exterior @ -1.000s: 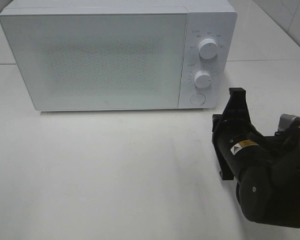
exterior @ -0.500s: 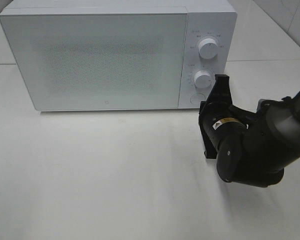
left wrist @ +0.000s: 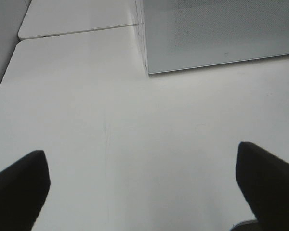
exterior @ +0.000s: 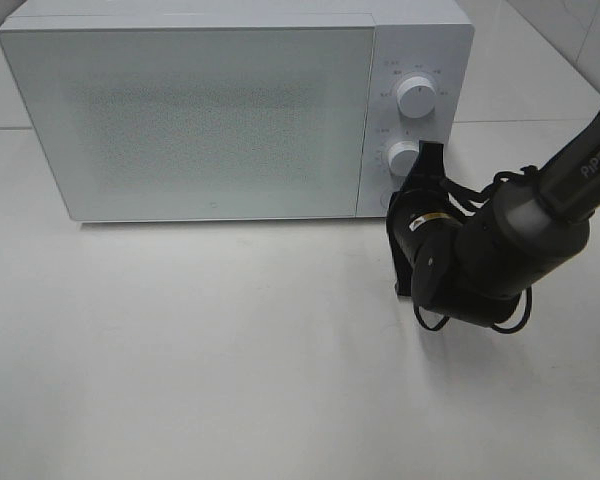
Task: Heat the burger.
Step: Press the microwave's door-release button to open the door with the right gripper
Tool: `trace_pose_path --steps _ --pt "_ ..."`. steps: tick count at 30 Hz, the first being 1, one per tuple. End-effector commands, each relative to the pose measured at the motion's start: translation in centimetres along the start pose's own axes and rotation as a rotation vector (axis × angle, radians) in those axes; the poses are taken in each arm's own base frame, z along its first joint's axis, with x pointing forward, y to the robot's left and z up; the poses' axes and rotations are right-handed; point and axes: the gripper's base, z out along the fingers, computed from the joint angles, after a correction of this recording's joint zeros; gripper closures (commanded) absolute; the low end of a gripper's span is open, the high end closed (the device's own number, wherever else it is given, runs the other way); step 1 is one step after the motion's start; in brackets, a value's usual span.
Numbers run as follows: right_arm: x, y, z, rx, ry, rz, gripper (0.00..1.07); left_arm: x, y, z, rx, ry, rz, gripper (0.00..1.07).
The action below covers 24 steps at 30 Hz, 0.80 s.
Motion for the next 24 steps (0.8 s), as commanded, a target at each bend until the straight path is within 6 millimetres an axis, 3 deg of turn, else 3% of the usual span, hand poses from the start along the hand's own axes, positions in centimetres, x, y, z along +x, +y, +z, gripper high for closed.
trace_pose_path --steps 1,15,24 --pt "0.3 0.5 0.7 -0.013 0.009 -0.023 1.07 0.1 -0.1 0.0 0.003 0.001 -0.008 0.09" --pt "0.4 2.2 2.3 -0.100 -0.033 -0.007 1.07 0.1 -0.1 0.0 0.003 0.001 -0.008 0.09" --pt "1.3 5.9 3.7 -0.373 -0.045 0.005 1.07 0.1 -0.1 0.0 0.003 0.001 -0.008 0.09"
